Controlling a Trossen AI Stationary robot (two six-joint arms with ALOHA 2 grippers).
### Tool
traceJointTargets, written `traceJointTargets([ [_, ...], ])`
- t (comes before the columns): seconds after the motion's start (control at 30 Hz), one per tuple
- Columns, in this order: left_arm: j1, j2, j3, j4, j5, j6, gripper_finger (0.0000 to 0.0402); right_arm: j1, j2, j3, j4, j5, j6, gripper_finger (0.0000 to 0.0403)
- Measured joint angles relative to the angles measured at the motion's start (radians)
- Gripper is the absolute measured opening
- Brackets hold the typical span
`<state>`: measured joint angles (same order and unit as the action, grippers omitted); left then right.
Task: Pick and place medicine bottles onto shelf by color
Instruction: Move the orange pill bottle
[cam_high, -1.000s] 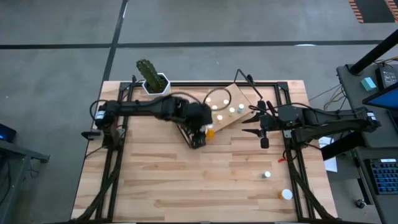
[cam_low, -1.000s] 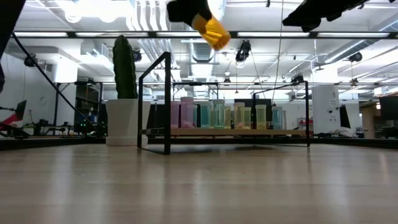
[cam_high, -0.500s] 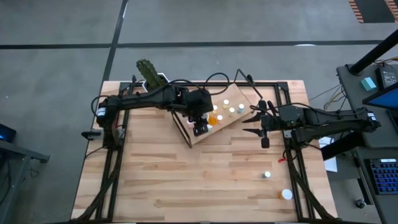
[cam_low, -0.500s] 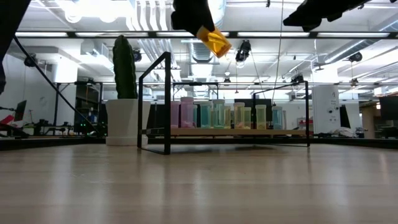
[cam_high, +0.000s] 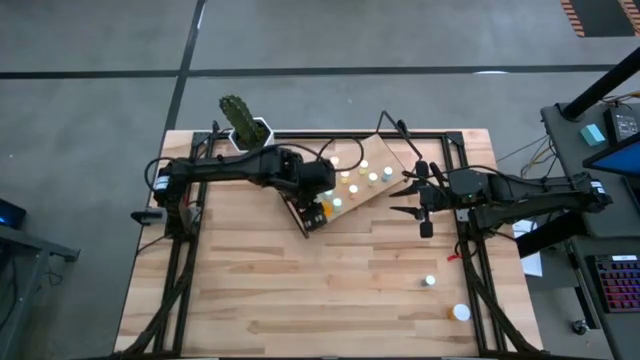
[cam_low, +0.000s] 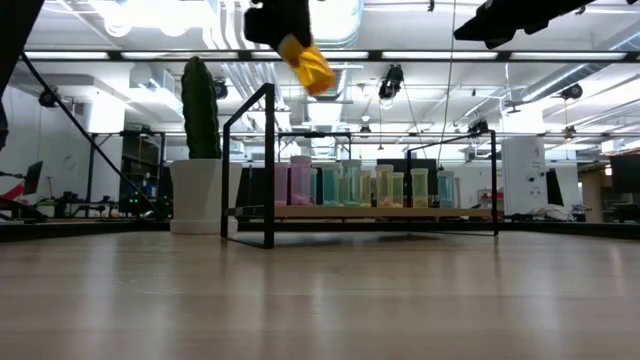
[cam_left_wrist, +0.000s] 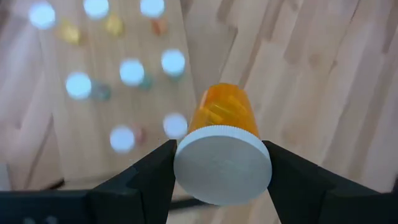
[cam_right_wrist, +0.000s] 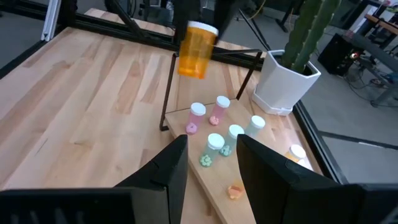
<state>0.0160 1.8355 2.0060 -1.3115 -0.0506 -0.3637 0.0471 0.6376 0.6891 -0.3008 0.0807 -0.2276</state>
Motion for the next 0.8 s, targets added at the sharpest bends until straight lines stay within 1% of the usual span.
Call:
traceJointTargets([
  [0.1, -0.010, 0.000, 0.021, -0.105, 0.005, -0.012, 0.0203, 0.000, 0.000, 0.000, 0.000, 0.000, 0.000, 0.0128],
  [0.2, -0.005, -0.002, 0.039, -0.197, 0.003, 0.016, 0.0203, 0.000, 0.000, 0.000, 0.000, 0.000, 0.000, 0.0128],
  [0.33, 0.016, -0.002, 0.058, -0.248, -0.012, 0.068, 0.0203, 0.000, 0.000, 0.000, 0.001, 0.000, 0.000, 0.0128],
  [0.57, 0.072, -0.002, 0.090, -0.246, -0.037, 0.135, 0.0203, 0.000, 0.000, 0.000, 0.003, 0.000, 0.000, 0.0128],
  [0.7, 0.097, -0.002, 0.090, -0.208, -0.039, 0.140, 0.0203, 0.000, 0.000, 0.000, 0.004, 0.000, -0.003, 0.0128],
  [0.8, 0.105, -0.002, 0.087, -0.186, -0.039, 0.186, 0.0203, 0.000, 0.000, 0.000, 0.004, 0.000, -0.004, 0.0128],
])
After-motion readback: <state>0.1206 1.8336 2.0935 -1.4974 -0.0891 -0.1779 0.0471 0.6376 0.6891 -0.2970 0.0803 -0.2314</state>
